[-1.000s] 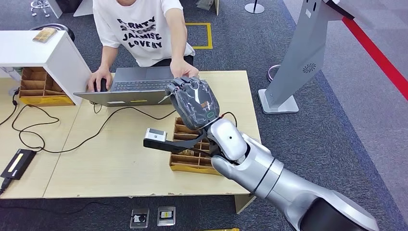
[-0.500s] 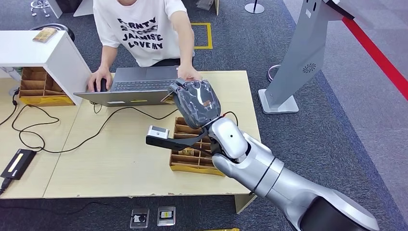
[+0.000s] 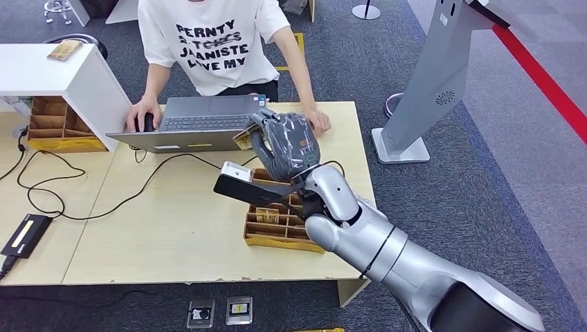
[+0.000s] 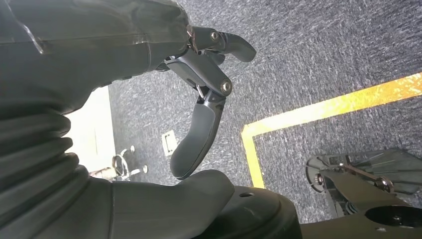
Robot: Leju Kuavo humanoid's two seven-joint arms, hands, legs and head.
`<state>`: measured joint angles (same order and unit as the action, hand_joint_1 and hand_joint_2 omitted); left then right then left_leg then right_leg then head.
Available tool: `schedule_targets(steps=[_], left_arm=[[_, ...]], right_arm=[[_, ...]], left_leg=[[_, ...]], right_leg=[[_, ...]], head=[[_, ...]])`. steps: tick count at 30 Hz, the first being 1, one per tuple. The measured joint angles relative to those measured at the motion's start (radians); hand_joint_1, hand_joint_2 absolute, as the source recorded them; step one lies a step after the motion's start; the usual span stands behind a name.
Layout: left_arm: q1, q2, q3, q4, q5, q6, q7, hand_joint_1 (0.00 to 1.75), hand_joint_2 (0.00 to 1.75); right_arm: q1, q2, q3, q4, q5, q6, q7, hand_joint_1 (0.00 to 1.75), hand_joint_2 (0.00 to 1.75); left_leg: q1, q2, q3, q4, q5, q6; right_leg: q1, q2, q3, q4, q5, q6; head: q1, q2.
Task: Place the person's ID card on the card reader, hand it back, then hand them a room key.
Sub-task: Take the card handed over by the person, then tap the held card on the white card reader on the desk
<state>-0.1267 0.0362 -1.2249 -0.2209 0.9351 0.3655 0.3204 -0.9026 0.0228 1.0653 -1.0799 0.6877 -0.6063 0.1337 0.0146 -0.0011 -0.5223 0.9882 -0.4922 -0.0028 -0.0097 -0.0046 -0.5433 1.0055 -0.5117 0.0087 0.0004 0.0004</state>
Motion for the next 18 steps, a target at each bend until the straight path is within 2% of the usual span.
schedule_targets(steps=[13, 18], left_arm=[[0.001, 0.0, 0.0, 0.0, 0.004, 0.0, 0.0, 0.0, 1.75], [0.002, 0.0, 0.0, 0.0, 0.007, -0.002, 0.0, 0.0, 1.75]], right_arm=[[0.008, -0.018, -0.05, -0.106, -0.163, -0.067, 0.003, 1.75, 1.75], [0.027, -0.039, -0.079, -0.174, -0.179, -0.088, 0.017, 1.75, 1.75]], left_leg=[[0.0, 0.0, 0.0, 0.0, 0.0, 0.0], [0.0, 0.0, 0.001, 0.0, 0.0, 0.0]], right_leg=[[0.0, 0.001, 0.0, 0.0, 0.0, 0.0], [0.0, 0.001, 0.0, 0.0, 0.0, 0.0]], head=[[0.0, 0.0], [0.0, 0.0]])
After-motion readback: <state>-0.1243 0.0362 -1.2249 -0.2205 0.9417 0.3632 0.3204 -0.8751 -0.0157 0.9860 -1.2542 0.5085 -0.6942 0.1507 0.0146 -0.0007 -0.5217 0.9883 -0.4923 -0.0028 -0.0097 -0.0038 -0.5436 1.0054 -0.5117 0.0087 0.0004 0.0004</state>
